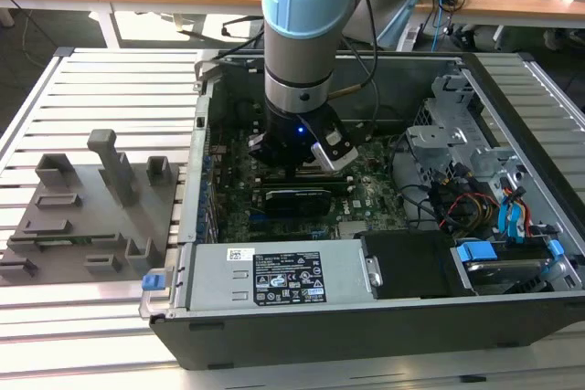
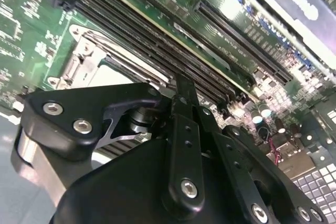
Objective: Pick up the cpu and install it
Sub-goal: 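Install the second cpu locking lever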
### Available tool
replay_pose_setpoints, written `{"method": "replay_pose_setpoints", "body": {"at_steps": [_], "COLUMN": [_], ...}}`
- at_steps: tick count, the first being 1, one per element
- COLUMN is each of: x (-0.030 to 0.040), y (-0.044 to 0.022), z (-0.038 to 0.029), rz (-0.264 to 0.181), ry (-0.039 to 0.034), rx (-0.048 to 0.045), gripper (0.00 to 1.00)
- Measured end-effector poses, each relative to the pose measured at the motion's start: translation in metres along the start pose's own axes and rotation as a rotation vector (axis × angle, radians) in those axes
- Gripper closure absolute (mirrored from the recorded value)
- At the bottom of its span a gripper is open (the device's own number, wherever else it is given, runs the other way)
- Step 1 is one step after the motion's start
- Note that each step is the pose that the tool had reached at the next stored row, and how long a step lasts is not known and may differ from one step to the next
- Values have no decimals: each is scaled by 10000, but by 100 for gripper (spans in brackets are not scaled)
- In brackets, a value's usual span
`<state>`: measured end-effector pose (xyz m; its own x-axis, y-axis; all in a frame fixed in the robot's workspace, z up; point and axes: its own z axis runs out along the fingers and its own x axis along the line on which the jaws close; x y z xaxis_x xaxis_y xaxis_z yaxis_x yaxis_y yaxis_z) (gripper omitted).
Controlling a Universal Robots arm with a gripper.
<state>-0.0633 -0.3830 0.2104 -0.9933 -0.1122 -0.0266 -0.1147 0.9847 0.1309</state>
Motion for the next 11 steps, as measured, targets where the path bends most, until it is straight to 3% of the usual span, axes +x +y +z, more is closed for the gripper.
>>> {"method": "replay_pose_setpoints", "body": {"at_steps": [1, 2, 5, 11], "x": [10, 24, 36, 54], "y": [1, 0, 0, 3], "z": [4, 15, 33, 100], "rz": [2, -1, -6, -39], "ry": [-3, -18, -37, -52], "rx": [-32, -174, -340, -489], "gripper": [89, 89, 89, 89]}}
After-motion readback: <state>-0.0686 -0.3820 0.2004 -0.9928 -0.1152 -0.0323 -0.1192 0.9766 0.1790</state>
